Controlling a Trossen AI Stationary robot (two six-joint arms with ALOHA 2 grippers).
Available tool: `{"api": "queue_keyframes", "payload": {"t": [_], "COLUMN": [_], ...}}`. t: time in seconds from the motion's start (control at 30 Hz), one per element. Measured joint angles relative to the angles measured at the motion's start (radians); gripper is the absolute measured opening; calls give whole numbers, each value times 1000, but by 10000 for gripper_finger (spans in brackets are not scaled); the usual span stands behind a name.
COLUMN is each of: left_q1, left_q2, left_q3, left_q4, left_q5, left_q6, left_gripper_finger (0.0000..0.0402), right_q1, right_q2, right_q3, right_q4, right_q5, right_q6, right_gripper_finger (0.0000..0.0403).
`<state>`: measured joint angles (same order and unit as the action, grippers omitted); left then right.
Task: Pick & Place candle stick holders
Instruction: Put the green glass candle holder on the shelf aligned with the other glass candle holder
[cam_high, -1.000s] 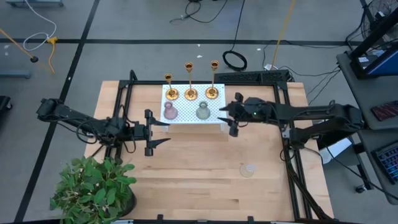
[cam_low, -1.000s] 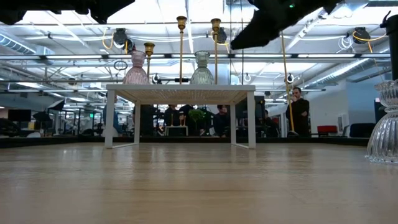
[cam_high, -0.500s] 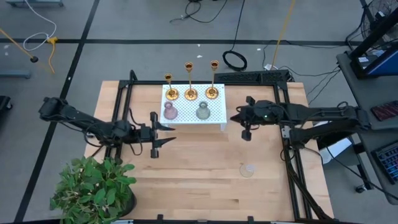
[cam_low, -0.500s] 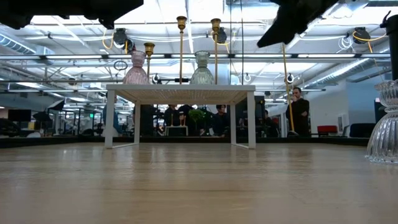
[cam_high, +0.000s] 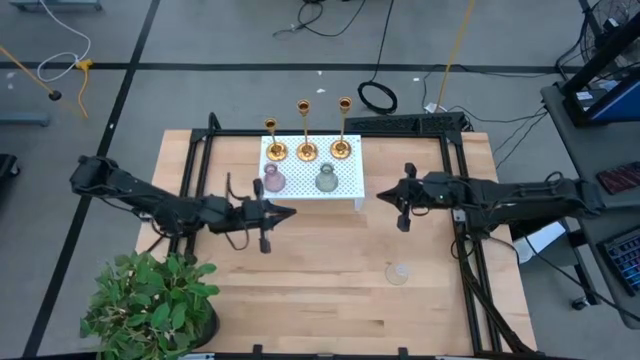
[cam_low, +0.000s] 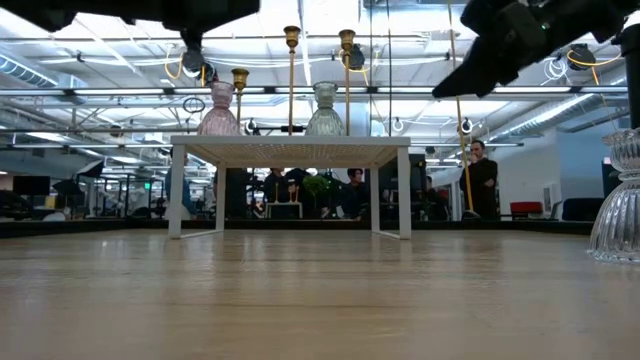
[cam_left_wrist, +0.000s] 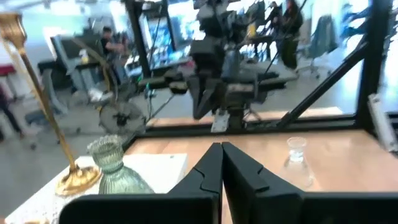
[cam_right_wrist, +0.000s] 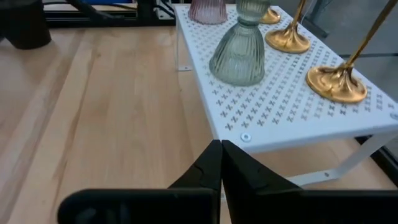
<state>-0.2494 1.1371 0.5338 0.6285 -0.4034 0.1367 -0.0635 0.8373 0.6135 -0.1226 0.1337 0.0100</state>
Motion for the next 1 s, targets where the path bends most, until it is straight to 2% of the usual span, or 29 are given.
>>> {"api": "queue_keyframes", "payload": {"t": [0.13, 0.3, 0.4, 0.6, 0.77, 1.0], "left_q1": [21, 57, 82, 122, 160, 232], "left_q2": [64, 154, 198, 290, 355, 414], "left_q3": [96, 218, 279, 382, 412, 412], "left_q4": [-121, -179, -199, -242, -226, -214], "left_q5": [-25, -41, -70, -82, -175, -189], "left_q6": [-35, -41, -36, -37, -32, -111], "left_gripper_finger": [14, 31, 64, 157, 225, 278], "right_q1": [0, 0, 0, 0, 0, 0], "right_q2": [-40, -71, -77, -78, -77, -77], "right_q3": [-37, -52, -53, -53, -53, -53], "right_q4": [3, 7, 14, 7, 6, 6], "right_q5": [0, 0, -2, -4, -4, -7], "right_q6": [22, 31, 29, 10, 8, 9], "right_gripper_finger": [0, 0, 0, 0, 0, 0]}}
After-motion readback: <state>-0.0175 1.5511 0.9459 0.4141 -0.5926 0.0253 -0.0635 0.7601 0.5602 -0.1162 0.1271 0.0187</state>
